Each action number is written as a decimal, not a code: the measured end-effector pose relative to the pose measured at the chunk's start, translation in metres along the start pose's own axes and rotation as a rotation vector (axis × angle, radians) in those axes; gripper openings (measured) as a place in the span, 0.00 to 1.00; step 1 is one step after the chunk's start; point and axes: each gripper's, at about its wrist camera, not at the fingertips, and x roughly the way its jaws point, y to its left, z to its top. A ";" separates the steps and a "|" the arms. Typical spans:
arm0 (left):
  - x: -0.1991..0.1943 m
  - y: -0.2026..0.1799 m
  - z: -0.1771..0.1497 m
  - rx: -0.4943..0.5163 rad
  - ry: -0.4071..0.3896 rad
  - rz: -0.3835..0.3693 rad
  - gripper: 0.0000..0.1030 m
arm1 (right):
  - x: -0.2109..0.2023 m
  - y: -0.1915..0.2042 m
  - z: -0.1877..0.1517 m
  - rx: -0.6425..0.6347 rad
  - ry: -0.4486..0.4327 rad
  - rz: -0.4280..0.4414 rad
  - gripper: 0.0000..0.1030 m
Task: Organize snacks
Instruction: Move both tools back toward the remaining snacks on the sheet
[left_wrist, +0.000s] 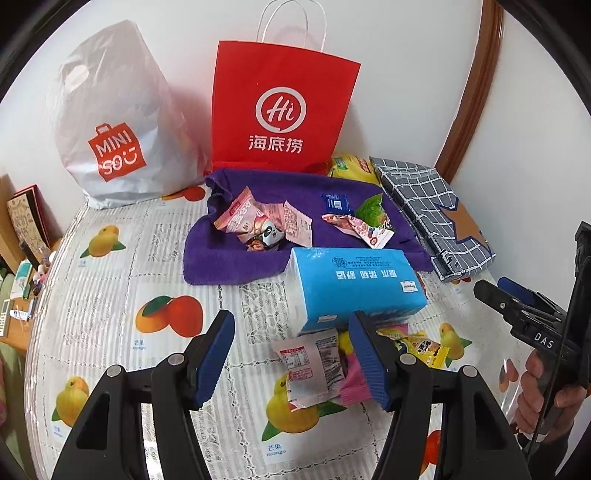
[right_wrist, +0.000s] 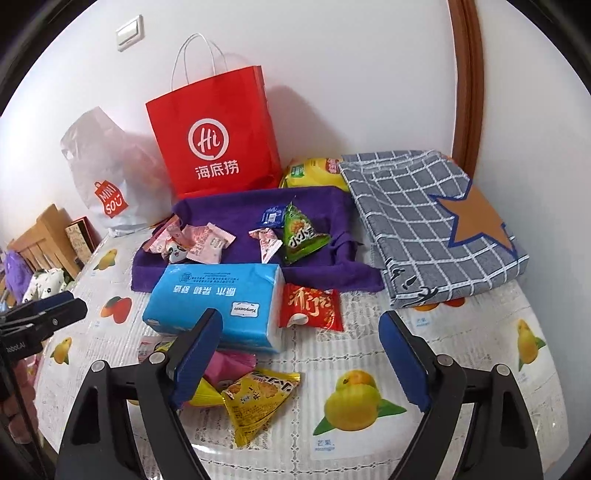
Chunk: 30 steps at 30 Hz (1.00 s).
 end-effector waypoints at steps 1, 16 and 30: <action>0.001 0.001 0.000 0.000 0.002 -0.002 0.60 | 0.002 0.000 0.000 0.001 0.009 0.005 0.84; 0.019 0.014 -0.006 -0.005 0.035 -0.028 0.60 | 0.029 0.003 -0.011 -0.005 0.075 -0.011 0.84; 0.036 0.024 -0.008 -0.022 0.070 -0.039 0.60 | 0.055 0.009 -0.019 -0.018 0.136 -0.004 0.81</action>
